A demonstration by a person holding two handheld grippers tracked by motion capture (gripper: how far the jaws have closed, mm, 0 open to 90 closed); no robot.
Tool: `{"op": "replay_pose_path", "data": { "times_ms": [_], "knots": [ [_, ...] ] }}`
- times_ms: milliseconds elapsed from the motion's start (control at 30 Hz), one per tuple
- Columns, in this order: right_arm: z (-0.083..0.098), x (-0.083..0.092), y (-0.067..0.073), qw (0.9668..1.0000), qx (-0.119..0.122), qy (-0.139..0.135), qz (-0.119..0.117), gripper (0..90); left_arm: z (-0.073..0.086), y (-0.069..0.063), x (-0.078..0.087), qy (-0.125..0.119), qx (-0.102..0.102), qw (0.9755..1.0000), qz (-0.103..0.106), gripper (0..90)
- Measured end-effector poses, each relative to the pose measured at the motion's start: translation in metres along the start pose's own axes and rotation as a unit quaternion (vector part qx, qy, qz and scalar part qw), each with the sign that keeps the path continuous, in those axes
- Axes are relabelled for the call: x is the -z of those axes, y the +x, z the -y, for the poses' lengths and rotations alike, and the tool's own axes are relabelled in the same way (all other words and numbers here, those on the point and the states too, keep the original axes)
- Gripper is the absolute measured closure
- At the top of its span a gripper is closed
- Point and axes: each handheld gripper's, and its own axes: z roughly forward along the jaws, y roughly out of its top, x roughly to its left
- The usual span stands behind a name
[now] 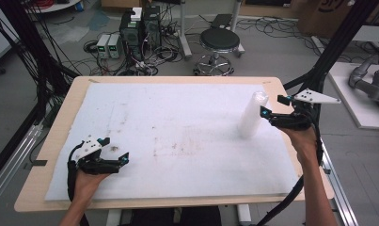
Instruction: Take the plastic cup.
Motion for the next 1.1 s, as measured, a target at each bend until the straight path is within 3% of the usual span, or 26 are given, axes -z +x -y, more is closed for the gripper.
{"op": "replay_pose_path", "data": {
  "times_ms": [167,267,533,1100],
  "knots": [
    [-0.007,-0.009,-0.005,0.9996,-0.014,0.018,0.016,13.8,0.0,0.0,0.0,0.001,-0.001,1.0,0.0,1.8],
    [-0.01,-0.015,-0.007,0.9995,-0.01,0.022,0.02,13.8,0.0,0.0,0.0,0.001,-0.001,1.0,0.0,1.7],
    [-0.016,-0.031,-0.011,0.9984,-0.014,0.052,0.019,13.8,0.0,0.0,0.0,0.002,-0.001,1.0,0.0,1.7],
    [-0.012,-0.064,-0.015,0.9936,-0.028,0.106,0.026,13.9,0.0,0.0,-0.001,0.006,0.002,1.0,0.0,1.7]
  ]
}}
